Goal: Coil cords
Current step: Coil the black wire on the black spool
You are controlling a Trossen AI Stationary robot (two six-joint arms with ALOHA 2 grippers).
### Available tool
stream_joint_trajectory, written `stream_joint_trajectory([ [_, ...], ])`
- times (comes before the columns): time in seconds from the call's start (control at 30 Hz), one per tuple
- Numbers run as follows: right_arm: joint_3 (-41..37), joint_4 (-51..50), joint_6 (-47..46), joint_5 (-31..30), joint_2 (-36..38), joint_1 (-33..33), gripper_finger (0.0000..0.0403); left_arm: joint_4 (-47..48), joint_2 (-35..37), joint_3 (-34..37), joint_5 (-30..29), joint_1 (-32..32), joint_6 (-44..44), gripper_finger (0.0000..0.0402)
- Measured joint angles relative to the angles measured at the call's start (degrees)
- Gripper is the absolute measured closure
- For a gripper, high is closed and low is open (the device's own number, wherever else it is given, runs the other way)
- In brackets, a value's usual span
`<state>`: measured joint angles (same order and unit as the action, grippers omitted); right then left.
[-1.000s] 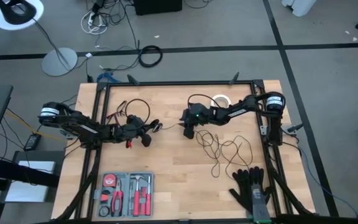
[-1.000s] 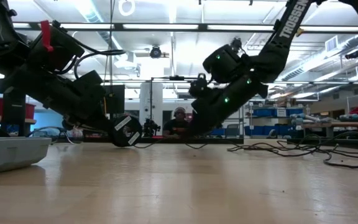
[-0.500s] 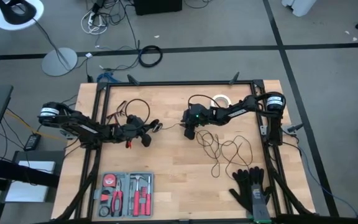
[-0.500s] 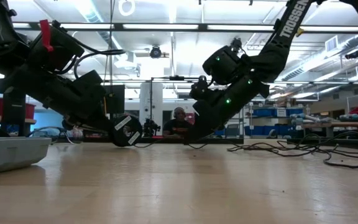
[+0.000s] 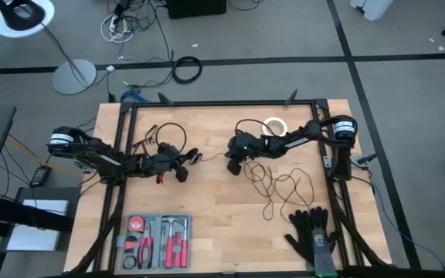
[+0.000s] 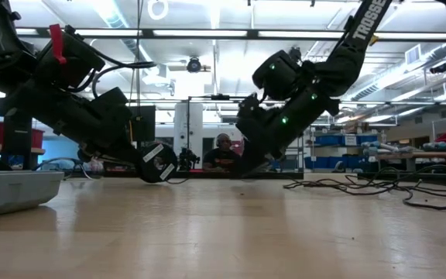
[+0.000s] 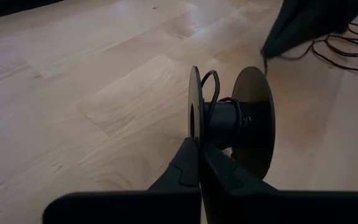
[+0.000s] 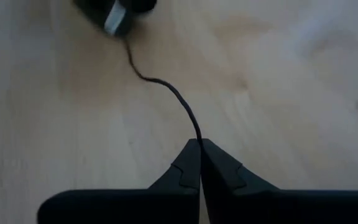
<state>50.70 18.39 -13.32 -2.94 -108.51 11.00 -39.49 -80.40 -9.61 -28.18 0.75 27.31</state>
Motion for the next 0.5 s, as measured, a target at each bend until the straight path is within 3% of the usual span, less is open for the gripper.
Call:
stream_joint_trajectory([
  [0.23, 0.9, 0.1, -3.6, -2.8, 3.3, 0.0, 0.0401, -0.2, 0.0, 0.0, 0.6, 0.0, -1.5, 0.0401],
  [0.5, 10.9, -4.4, -0.5, -2.9, 3.5, -2.0, 0.0402, -1.1, 0.0, 0.0, 3.0, 0.0, -3.2, 0.0401],
])
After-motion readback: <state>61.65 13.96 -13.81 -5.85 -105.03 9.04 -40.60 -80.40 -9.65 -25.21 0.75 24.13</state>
